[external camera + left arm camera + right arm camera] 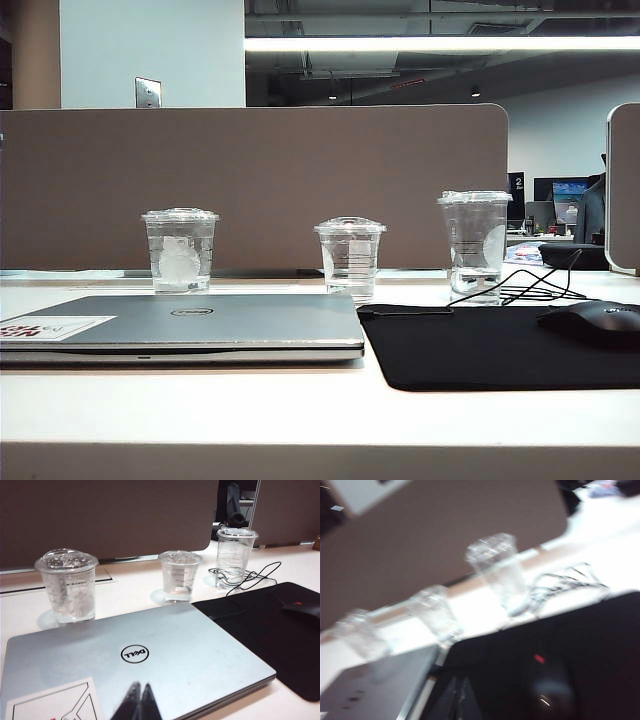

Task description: Pick up the coffee cup on the middle and place it on the right side of the laptop.

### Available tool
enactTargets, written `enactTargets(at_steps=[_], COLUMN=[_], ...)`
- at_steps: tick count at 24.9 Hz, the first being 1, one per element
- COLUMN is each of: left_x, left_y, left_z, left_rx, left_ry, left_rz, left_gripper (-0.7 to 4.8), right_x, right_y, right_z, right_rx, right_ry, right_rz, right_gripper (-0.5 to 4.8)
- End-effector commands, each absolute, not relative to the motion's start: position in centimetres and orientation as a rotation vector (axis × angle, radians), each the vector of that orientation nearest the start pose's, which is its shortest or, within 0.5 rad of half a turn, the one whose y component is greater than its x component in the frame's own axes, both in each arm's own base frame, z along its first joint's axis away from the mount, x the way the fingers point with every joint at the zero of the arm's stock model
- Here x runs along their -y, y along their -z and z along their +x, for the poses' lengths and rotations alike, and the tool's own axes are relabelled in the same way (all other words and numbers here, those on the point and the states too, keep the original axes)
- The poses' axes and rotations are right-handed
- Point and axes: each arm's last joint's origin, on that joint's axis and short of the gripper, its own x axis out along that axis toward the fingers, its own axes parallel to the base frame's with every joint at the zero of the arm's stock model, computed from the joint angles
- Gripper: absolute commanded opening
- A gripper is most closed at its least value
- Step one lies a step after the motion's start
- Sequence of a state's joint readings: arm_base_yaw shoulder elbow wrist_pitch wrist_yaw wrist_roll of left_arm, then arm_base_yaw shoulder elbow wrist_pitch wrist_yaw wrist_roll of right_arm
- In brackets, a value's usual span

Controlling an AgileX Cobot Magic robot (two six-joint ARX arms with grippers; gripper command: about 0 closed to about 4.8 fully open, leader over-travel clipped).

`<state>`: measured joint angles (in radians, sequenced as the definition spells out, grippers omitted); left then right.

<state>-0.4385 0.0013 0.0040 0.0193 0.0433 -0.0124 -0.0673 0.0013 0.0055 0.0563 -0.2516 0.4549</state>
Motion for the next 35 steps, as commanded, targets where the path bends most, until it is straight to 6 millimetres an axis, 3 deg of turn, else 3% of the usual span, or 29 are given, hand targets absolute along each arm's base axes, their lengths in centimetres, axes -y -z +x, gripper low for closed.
enactTargets(at_steps=[1,6,10,14,15,17,19,20,22,24,30,35], left_x=[4.3,4.2,4.3,4.3,4.3,4.3,4.3,4.3,4.3,4.3,4.3,4.3], left_y=[-16.1,-15.2,-15.8,-16.0,-15.9,-15.9,-15.9,-15.9,-15.9,-15.9,-15.9,-15.9], left_z=[8.7,8.7,8.7,8.7,8.7,8.7,8.7,8.7,8.7,8.7,8.7,8.7], left_rx=[-0.047,-0.139,-0.074,-0.06,-0.063,-0.068,-0.066,-0.067,-0.068,-0.068,-0.068,-0.068], left_ry=[0.484,0.483,0.487,0.487,0.488,0.487,0.488,0.488,0.488,0.488,0.488,0.488], left_rz=[0.001,0.019,0.007,0.004,0.004,0.005,0.005,0.005,0.005,0.005,0.005,0.005], left_gripper=[-0.05,-0.05,-0.05,-0.05,-0.05,-0.05,-0.05,-0.05,-0.05,-0.05,-0.05,-0.05], right_x=[-0.2,-0.2,-0.4,-1.0,-1.3,-1.9,-2.7,-3.9,-4.9,-5.9,-8.4,-10.5], right_y=[-18.8,-21.7,-23.8,-24.9,-25.0,-25.1,-25.0,-24.6,-23.9,-23.2,-19.7,-15.6], right_z=[9.4,9.5,11.5,15.2,16.2,18.6,20.7,23.3,25.8,27.8,33.7,38.0], right_rx=[0.104,0.103,-0.002,-0.141,-0.167,-0.203,-0.217,-0.223,-0.237,-0.247,-0.245,-0.231], right_ry=[-0.257,-0.258,-0.338,-0.438,-0.456,-0.489,-0.525,-0.57,-0.6,-0.624,-0.668,-0.704], right_rz=[0.439,0.394,0.317,0.252,0.248,0.233,0.195,0.137,0.111,0.106,0.093,0.032], right_gripper=[0.0,0.0,0.0,0.05,0.39,1.64,2.4,2.83,3.45,4.79,4.79,4.79])
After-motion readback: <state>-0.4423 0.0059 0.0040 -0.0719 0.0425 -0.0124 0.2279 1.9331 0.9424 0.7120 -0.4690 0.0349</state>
